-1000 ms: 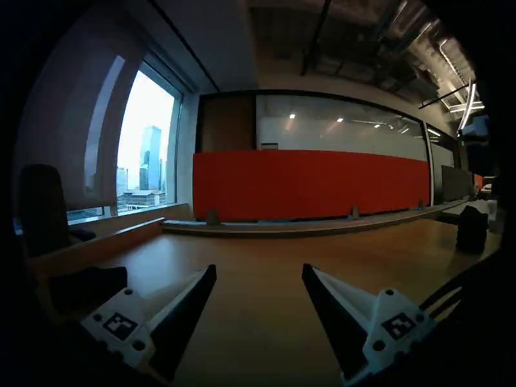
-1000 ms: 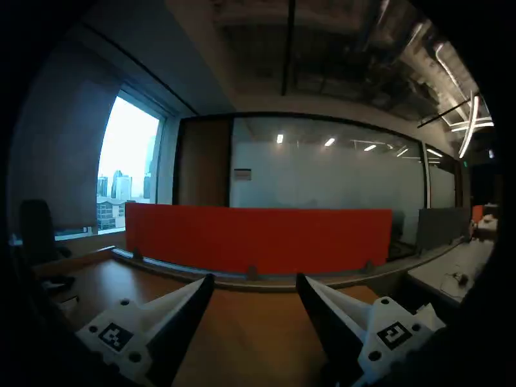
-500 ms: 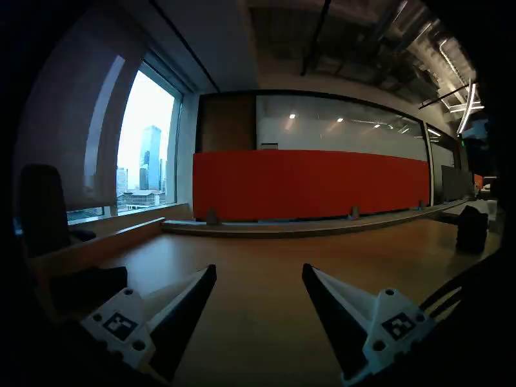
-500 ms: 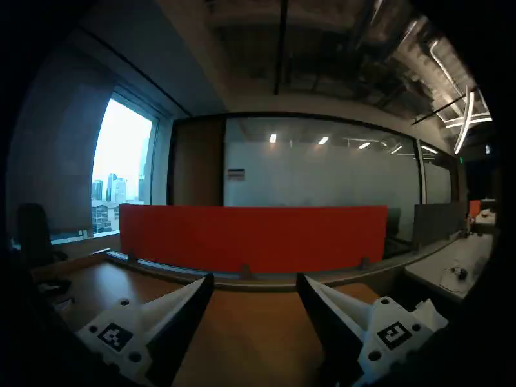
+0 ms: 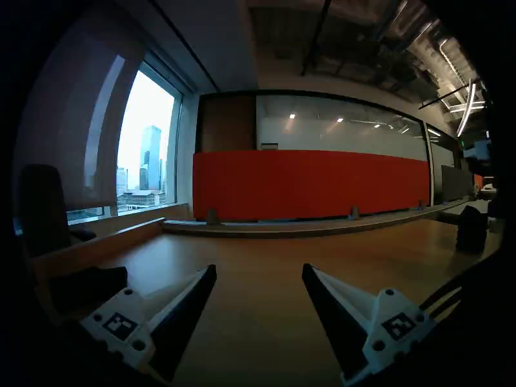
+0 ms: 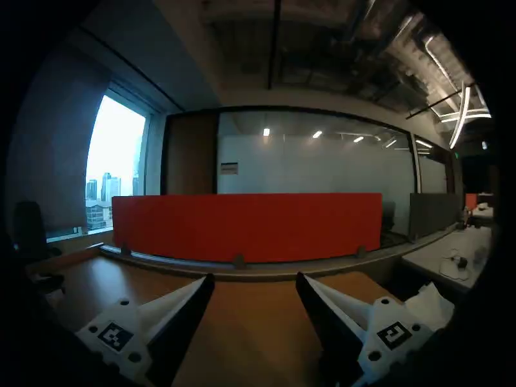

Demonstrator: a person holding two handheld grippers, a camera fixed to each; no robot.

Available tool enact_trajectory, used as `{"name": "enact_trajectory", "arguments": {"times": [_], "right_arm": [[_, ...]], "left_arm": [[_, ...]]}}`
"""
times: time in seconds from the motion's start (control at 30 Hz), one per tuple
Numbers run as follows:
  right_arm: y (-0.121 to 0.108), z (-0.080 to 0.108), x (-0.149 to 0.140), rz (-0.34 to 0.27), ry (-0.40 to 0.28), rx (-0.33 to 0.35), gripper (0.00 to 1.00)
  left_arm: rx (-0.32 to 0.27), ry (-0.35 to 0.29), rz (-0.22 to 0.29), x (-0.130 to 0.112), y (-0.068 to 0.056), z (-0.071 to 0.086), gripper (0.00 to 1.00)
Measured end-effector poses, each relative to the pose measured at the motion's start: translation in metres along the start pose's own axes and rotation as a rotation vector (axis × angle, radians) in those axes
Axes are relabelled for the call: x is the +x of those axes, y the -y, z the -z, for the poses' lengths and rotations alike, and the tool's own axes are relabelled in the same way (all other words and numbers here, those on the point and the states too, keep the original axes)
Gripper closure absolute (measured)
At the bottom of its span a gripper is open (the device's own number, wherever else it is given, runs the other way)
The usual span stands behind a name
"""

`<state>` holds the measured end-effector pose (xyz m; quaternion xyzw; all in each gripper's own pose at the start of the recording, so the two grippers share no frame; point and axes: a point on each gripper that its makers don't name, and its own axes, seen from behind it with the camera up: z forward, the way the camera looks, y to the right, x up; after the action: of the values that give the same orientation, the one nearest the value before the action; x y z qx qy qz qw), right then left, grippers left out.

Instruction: Fold towel

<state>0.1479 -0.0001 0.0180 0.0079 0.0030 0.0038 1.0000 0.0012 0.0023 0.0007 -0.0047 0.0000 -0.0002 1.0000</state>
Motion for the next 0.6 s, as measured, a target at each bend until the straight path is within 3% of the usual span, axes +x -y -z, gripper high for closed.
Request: {"name": "enact_trajectory", "arguments": {"times": [0.37, 0.6], "right_arm": [[-0.01, 0.004, -0.051, -0.019, 0.003, -0.003, 0.02], [-0.028, 0.009, -0.089, -0.024, 0.021, -0.054, 0.02]], "left_arm": [[0.0, 0.0, 0.0, 0.0, 0.0, 0.0, 0.01], [0.0, 0.0, 0.0, 0.0, -0.001, 0.0, 0.01]]}}
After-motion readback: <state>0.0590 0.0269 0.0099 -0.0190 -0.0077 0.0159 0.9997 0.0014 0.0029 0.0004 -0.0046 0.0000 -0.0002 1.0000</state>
